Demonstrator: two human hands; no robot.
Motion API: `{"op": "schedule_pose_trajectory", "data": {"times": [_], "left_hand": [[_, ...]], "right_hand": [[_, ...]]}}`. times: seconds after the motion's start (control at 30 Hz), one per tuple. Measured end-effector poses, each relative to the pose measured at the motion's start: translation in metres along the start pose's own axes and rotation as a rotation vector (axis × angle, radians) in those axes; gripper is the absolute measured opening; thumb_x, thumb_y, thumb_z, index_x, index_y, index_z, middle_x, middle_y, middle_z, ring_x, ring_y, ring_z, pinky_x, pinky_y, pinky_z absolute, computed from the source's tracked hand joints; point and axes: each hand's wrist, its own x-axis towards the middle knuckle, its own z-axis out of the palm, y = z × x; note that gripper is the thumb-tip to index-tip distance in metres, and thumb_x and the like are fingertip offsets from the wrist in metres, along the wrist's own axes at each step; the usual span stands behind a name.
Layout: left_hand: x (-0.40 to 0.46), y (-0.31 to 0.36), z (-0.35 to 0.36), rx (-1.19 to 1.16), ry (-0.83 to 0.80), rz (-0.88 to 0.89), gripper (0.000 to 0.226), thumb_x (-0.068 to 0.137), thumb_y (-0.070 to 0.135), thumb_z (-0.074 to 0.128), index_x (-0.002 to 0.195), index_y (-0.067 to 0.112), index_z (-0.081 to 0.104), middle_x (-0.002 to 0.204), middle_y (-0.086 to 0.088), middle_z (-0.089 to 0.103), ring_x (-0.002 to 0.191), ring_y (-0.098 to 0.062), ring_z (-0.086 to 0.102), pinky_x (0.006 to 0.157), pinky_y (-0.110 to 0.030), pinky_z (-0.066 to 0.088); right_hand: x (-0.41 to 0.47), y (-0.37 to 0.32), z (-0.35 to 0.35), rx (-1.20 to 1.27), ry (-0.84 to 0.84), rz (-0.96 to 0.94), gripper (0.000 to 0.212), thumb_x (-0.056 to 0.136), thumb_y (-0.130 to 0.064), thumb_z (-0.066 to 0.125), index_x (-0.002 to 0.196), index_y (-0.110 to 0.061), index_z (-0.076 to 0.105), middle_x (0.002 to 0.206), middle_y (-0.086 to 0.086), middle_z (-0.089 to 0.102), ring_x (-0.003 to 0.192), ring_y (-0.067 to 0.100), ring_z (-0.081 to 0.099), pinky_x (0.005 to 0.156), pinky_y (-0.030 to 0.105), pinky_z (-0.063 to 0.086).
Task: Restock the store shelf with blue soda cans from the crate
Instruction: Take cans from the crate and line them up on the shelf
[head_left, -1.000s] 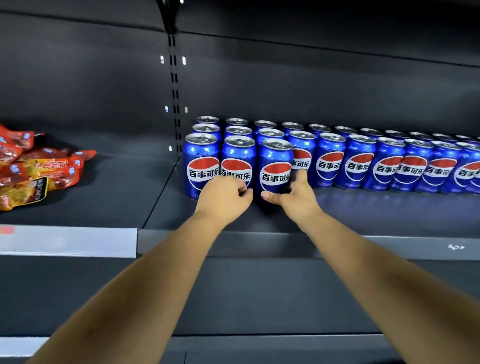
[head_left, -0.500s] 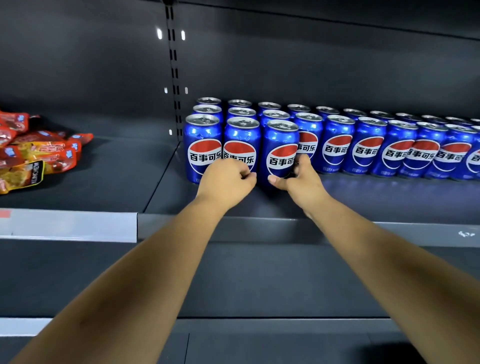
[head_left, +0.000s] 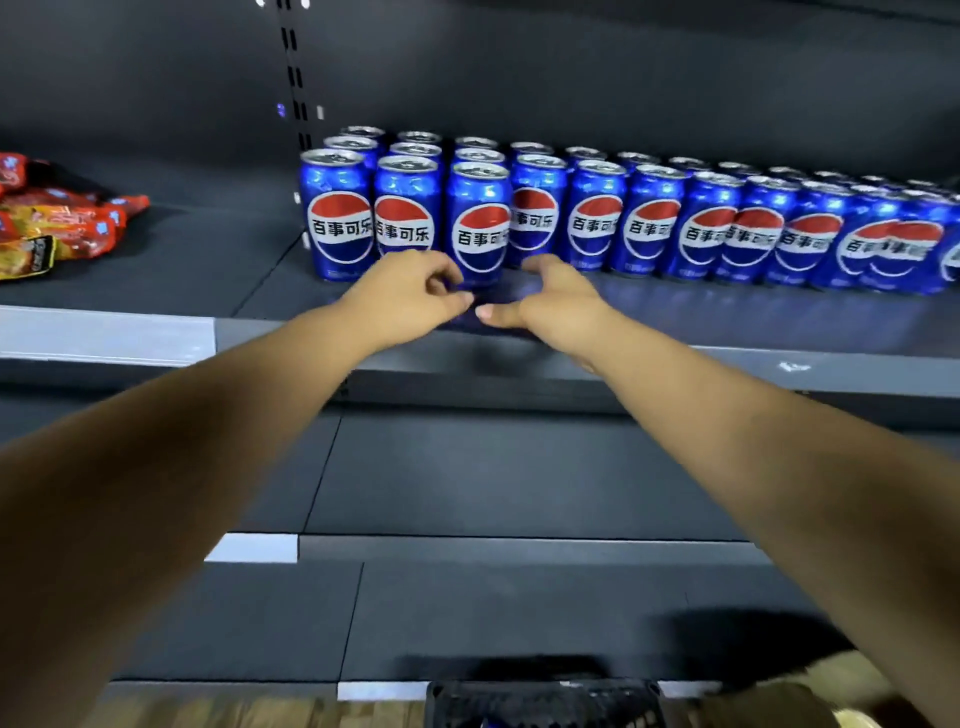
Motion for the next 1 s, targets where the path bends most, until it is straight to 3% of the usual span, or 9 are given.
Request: {"op": "schedule_pose_trajectory", "data": {"times": [0.13,0.27,0.33,0.5,0.57,0.63,0.67,0.8,1.0], "left_hand": [[-0.034,0.050,0.008,0.039,0.011,0.080,0.027,0.088,0.019,0.063,0.113,0.010,0.063,0.086,0.000,0.059,0.081,-0.015,0.056,0.082,-0.027,0.045],[-0.068,0.100,0.023,0.087,-0.007,0.160,0.027,0.088,0.020,0.062,0.114,0.011,0.063,0.081,0.004,0.057,0.083,-0.015,0.057,0.068,-0.016,0.039],[-0.084,0.122,0.032,0.155,-0.014,0.202,0.029,0.088,0.021,0.062,0.115,0.010,0.063,0.088,0.001,0.062,0.087,-0.016,0.059,0.071,-0.014,0.038],[-0.132,0.163,0.056,0.253,-0.028,0.256,0.032,0.088,0.025,0.061,0.117,0.011,0.063,0.104,-0.005,0.068,0.091,-0.016,0.059,0.075,-0.017,0.037],[-0.152,0.171,0.067,0.270,-0.071,0.231,0.033,0.089,0.029,0.059,0.119,0.015,0.062,0.107,-0.001,0.066,0.091,-0.012,0.057,0.078,-0.018,0.038],[-0.171,0.173,0.079,0.289,-0.114,0.220,0.035,0.089,0.031,0.058,0.120,0.016,0.061,0.109,0.000,0.065,0.097,-0.014,0.058,0.086,-0.026,0.044],[-0.179,0.170,0.085,0.300,-0.126,0.221,0.035,0.090,0.032,0.058,0.120,0.016,0.061,0.109,-0.001,0.064,0.098,-0.016,0.059,0.087,-0.029,0.045],[-0.207,0.144,0.116,0.374,-0.224,0.183,0.038,0.090,0.041,0.053,0.120,0.018,0.060,0.108,0.001,0.063,0.101,-0.019,0.059,0.087,-0.030,0.043],[-0.233,0.082,0.165,0.420,-0.383,0.046,0.037,0.092,0.037,0.050,0.125,0.022,0.056,0.117,0.002,0.062,0.108,-0.020,0.057,0.086,-0.029,0.044]], "right_hand": [[-0.057,0.010,-0.038,0.006,-0.040,-0.040,0.069,0.081,-0.026,0.073,0.139,-0.012,0.040,0.141,0.001,0.045,0.127,0.013,0.041,0.085,0.016,0.032],[-0.107,0.026,-0.078,-0.016,-0.055,-0.093,0.053,0.081,-0.024,0.073,0.129,-0.012,0.052,0.129,-0.003,0.055,0.119,0.010,0.049,0.091,0.018,0.037],[-0.128,0.037,-0.095,-0.024,-0.069,-0.117,0.048,0.081,-0.022,0.073,0.125,-0.013,0.056,0.124,-0.004,0.058,0.115,0.011,0.054,0.094,0.020,0.041],[-0.179,0.074,-0.123,-0.011,-0.196,-0.170,0.049,0.080,-0.016,0.073,0.125,-0.014,0.054,0.119,0.002,0.059,0.106,0.014,0.059,0.098,0.029,0.046],[-0.198,0.090,-0.128,-0.095,-0.272,-0.216,0.054,0.079,-0.017,0.073,0.129,-0.017,0.052,0.117,-0.002,0.058,0.104,0.011,0.058,0.094,0.021,0.046],[-0.216,0.108,-0.131,-0.232,-0.316,-0.277,0.056,0.079,-0.020,0.073,0.131,-0.019,0.051,0.117,-0.006,0.057,0.102,0.006,0.056,0.084,0.006,0.040],[-0.223,0.116,-0.131,-0.298,-0.332,-0.311,0.056,0.080,-0.022,0.073,0.131,-0.019,0.051,0.118,-0.007,0.057,0.102,0.004,0.055,0.082,0.004,0.038],[-0.244,0.153,-0.119,-0.388,-0.400,-0.352,0.055,0.082,-0.025,0.070,0.133,-0.018,0.050,0.129,-0.004,0.056,0.109,0.005,0.054,0.087,0.008,0.034],[-0.248,0.197,-0.077,-0.407,-0.485,-0.278,0.049,0.083,-0.022,0.070,0.129,-0.015,0.054,0.127,-0.002,0.058,0.110,0.011,0.055,0.083,0.005,0.029]]}}
